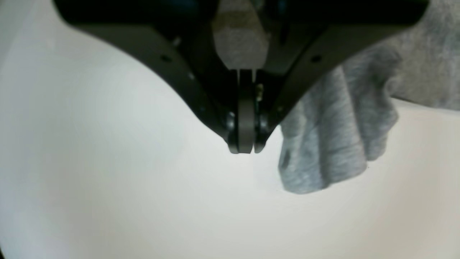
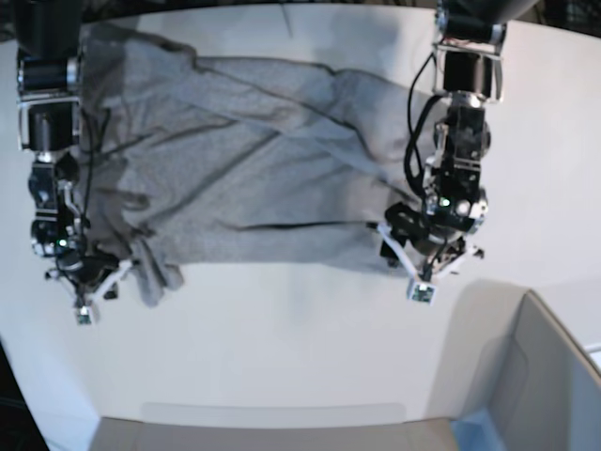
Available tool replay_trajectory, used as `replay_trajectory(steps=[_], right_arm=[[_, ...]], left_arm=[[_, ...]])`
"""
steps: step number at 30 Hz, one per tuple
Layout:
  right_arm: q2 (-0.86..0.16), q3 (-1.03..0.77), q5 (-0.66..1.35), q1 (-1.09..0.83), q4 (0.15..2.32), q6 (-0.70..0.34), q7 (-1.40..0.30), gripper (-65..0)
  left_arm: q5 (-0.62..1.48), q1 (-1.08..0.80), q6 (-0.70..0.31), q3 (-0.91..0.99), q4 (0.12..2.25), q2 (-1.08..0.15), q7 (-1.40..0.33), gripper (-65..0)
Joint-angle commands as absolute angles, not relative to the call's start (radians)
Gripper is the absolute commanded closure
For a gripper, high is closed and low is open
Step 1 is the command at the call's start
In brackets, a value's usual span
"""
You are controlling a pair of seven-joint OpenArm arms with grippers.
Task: Layout the t-shirt on the table in an organized manner, then fold the t-shirt properly
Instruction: 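Hold both hem corners and pull them apart to stretch the hem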
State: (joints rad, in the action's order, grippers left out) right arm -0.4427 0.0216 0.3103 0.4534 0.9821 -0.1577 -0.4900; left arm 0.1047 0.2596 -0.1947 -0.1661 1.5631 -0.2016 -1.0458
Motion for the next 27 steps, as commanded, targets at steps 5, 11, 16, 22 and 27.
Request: replay_trajectory(steps=[5,11,16,22,27], right_arm=[[-0.464,0.015,0.309,0.469,0.998,-0.157,-0.464,0.0],[-0.464,0.015,0.309,0.464,0.998,-0.157,-0.463,0.0],[-0.464,0.015,0.309,0.464,1.001,-0.157,-0.466,0.0],[-0.464,0.015,0.309,0.464,1.001,-0.157,-0.466,0.0],[-0.473,0.015,0.309,0.463,0.998,-0.157,-0.466,0.0]], left_arm=[[0.105,0.297,-0.188,-0.122,1.508,-0.245,-1.020,-33.9],[0.107,0.295,-0.193,-0.008,1.486,-0.246,-1.021,-33.9],[0.208,0.292,-0.196,-0.004,1.486,-0.246,-1.023,-33.9],[0.429,0.271,-0.191,-0.002,1.455,-0.300,-1.029,-33.9],[0.437,0.271,-0.189,-0.001,1.400,-0.320,-1.033,-33.9]])
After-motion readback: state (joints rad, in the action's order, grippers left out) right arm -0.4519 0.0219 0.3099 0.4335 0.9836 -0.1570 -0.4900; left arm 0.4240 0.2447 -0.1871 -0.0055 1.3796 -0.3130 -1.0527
